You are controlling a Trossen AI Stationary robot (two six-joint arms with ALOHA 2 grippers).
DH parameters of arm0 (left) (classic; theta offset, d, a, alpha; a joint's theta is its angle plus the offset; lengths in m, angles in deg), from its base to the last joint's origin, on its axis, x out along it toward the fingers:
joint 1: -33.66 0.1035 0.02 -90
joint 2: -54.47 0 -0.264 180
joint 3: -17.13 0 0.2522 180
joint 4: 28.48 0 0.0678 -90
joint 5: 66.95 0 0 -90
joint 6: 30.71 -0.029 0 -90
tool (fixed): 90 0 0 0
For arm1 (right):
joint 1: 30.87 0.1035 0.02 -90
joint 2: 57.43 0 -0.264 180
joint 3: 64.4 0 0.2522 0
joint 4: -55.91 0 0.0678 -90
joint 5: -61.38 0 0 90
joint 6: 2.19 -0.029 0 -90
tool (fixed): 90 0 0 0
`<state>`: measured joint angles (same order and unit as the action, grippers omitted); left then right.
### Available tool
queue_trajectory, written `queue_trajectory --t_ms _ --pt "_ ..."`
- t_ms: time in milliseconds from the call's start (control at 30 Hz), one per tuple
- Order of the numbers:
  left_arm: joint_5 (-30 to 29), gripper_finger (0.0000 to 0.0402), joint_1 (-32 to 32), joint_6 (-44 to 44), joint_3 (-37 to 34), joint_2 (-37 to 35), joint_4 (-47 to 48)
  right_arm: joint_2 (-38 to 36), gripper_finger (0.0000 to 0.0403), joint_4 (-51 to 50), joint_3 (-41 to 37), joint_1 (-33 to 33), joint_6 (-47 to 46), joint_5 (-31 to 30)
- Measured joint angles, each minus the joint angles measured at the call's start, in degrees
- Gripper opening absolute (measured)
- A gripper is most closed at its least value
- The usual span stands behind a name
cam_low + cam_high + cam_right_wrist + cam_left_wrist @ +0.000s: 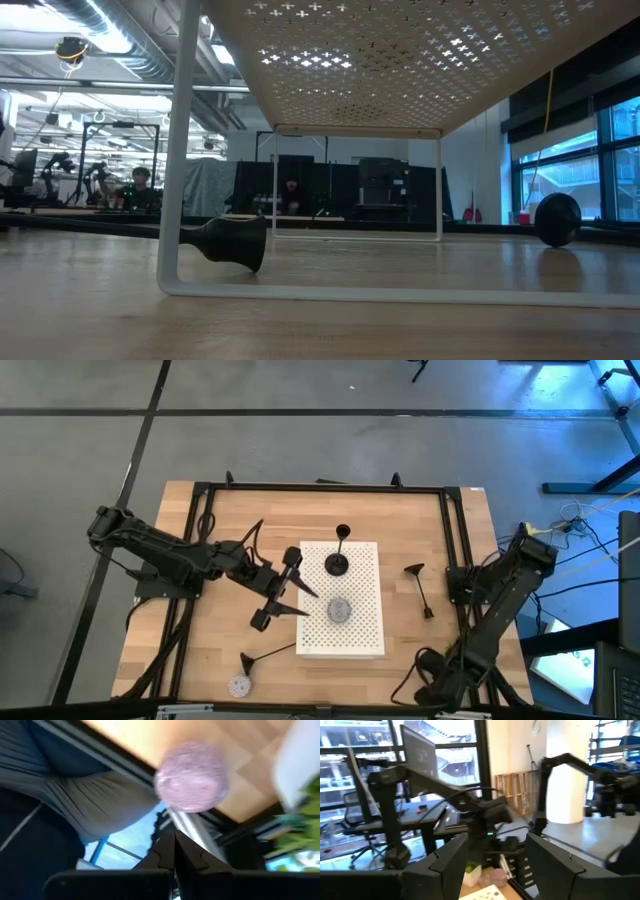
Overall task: Pick & Place candle stick holders
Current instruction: Put the purple scented candle on the shelf
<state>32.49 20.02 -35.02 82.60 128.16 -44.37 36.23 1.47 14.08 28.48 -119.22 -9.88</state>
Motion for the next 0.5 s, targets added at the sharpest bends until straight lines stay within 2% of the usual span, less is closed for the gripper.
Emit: queue_trajectory --t_ms 267,500 --pt "1.6 0.0194 5.0 4.2 0.0 0.0 1.3 8.5 0.0001 -7.5 12.4 -0.8 0.3 0.2" --pt "3.2 0.0195 7.7 4.8 0.0 0.0 -0.1 9.5 0.0001 -10.8 16.1 -2.2 -0.8 0.4"
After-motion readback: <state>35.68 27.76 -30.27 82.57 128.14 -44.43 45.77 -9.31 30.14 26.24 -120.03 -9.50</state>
